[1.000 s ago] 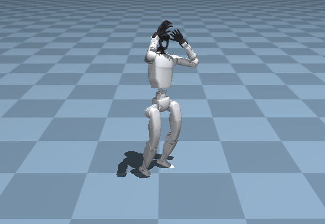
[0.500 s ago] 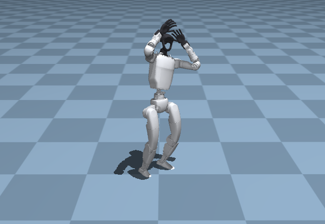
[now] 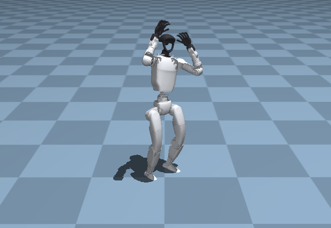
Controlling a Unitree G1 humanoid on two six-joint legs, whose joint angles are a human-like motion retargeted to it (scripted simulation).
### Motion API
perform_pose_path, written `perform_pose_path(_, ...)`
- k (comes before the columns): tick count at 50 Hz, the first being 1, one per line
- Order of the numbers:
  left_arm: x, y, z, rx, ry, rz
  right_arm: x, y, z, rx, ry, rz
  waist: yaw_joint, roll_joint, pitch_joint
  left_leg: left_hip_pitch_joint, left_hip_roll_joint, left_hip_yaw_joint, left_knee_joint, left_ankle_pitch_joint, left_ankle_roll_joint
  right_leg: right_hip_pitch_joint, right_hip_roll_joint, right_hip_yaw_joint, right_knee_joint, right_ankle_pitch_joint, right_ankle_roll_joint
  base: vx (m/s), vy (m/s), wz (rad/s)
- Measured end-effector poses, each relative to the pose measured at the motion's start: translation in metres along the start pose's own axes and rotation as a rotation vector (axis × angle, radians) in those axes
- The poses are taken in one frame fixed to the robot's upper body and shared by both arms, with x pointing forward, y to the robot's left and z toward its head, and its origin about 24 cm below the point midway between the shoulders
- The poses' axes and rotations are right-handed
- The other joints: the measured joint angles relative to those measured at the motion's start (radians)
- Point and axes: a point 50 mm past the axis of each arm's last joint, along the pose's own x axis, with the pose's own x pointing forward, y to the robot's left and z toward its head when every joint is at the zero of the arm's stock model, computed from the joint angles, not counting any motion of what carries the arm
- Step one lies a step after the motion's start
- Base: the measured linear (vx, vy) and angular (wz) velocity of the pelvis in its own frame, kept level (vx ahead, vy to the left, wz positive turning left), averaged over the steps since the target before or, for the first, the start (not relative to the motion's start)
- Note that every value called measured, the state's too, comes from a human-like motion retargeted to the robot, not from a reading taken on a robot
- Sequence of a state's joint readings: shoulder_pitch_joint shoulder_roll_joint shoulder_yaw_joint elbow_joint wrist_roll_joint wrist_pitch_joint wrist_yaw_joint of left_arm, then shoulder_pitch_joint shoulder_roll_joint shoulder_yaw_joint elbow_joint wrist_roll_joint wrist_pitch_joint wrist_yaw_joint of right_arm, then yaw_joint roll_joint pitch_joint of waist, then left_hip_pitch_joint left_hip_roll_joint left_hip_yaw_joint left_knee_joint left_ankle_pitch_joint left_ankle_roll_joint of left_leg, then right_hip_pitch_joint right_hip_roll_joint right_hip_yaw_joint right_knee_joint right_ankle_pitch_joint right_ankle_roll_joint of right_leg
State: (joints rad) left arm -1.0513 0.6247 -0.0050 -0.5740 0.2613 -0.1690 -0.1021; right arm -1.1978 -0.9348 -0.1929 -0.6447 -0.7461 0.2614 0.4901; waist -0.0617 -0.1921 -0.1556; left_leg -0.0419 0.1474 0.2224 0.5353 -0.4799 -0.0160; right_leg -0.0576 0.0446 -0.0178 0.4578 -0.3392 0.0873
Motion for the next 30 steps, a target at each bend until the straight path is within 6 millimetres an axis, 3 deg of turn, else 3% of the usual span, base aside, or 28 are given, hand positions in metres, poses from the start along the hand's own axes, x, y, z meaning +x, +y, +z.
perform_pose_path(5,-0.024,-0.012,-0.002,-0.133,0.085,0.031,-0.030,0.026,-0.021,0.080,0.165,0.028,-0.001,0.032,0.020,-0.012,0.003,0.005,0.010,-0.003,0.012,-0.023,0.003,0.007,0.019,-0.024,-0.005,-0.02,-0.06,-0.20)
perform_pose_path(8,-0.043,-0.022,-0.002,-0.237,0.154,0.021,-0.059,0.045,-0.036,0.112,0.313,0.085,0.003,0.045,0.028,-0.014,-0.004,0.014,-0.019,0.009,0.019,-0.045,0.001,0.016,0.020,-0.032,-0.007,0.00,-0.05,-0.26)
perform_pose_path(15,-0.088,-0.055,0.002,-0.490,0.367,-0.045,-0.137,0.099,-0.064,0.169,0.695,0.392,0.007,0.066,0.071,-0.013,-0.030,0.052,-0.089,0.043,0.027,-0.103,-0.014,0.044,0.044,-0.048,-0.007,-0.01,-0.03,-0.31)
perform_pose_path(20,-0.111,-0.074,0.010,-0.644,0.480,-0.092,-0.187,0.126,-0.069,0.196,0.882,0.618,-0.004,0.068,0.084,-0.003,-0.055,0.095,-0.171,0.094,0.026,-0.147,-0.028,0.068,0.049,-0.036,-0.004,-0.04,-0.01,-0.35)
perform_pose_path(25,-0.123,-0.083,0.018,-0.722,0.530,-0.138,-0.216,0.141,-0.066,0.209,0.963,0.790,-0.023,0.065,0.083,0.003,-0.078,0.146,-0.253,0.144,0.021,-0.193,-0.036,0.095,0.048,-0.018,0.000,-0.06,0.01,-0.39)
perform_pose_path(30,-0.128,-0.089,0.026,-0.766,0.540,-0.193,-0.224,0.153,-0.059,0.232,0.951,0.911,-0.047,0.065,0.073,0.010,-0.101,0.201,-0.357,0.204,0.018,-0.243,-0.034,0.128,0.032,0.011,0.009,-0.08,0.01,-0.45)
